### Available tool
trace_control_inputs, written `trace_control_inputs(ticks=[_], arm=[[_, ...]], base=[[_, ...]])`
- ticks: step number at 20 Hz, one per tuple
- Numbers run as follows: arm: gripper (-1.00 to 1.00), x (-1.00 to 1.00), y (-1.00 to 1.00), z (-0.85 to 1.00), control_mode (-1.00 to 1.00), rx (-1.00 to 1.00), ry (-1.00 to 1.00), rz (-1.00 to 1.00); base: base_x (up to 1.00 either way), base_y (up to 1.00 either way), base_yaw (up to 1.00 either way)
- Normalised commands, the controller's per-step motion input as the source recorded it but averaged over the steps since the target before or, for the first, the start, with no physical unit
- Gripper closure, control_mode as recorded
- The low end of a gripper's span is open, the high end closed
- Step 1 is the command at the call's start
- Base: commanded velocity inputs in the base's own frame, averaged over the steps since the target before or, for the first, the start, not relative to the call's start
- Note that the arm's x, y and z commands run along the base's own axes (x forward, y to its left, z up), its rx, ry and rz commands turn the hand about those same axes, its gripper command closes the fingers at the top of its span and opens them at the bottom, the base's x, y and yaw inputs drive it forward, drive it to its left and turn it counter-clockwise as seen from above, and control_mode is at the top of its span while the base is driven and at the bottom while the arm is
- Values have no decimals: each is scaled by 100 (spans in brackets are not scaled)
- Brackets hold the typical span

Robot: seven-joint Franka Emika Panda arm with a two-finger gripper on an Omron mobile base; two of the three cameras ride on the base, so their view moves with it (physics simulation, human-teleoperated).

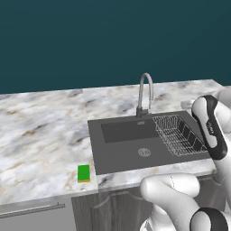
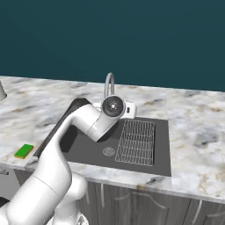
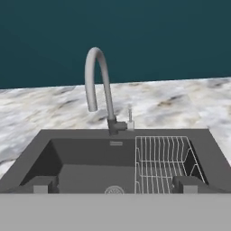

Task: Soak the sponge with water for a few seconds and then drop it inside the sink.

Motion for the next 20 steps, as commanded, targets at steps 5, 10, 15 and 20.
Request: trace_control_inputs(ticks=[5,10,15,20], arm=[[-100,1,0,-15,-100,0,-12,0],[-100,0,0,-29,-100,0,-4,0],[-100,1,0,-22,-100,0,0,0],[-100,11,0,-17,-100,0,-5,1]], base=[[0,0,0],[0,0,0],[0,0,0],[0,0,0]])
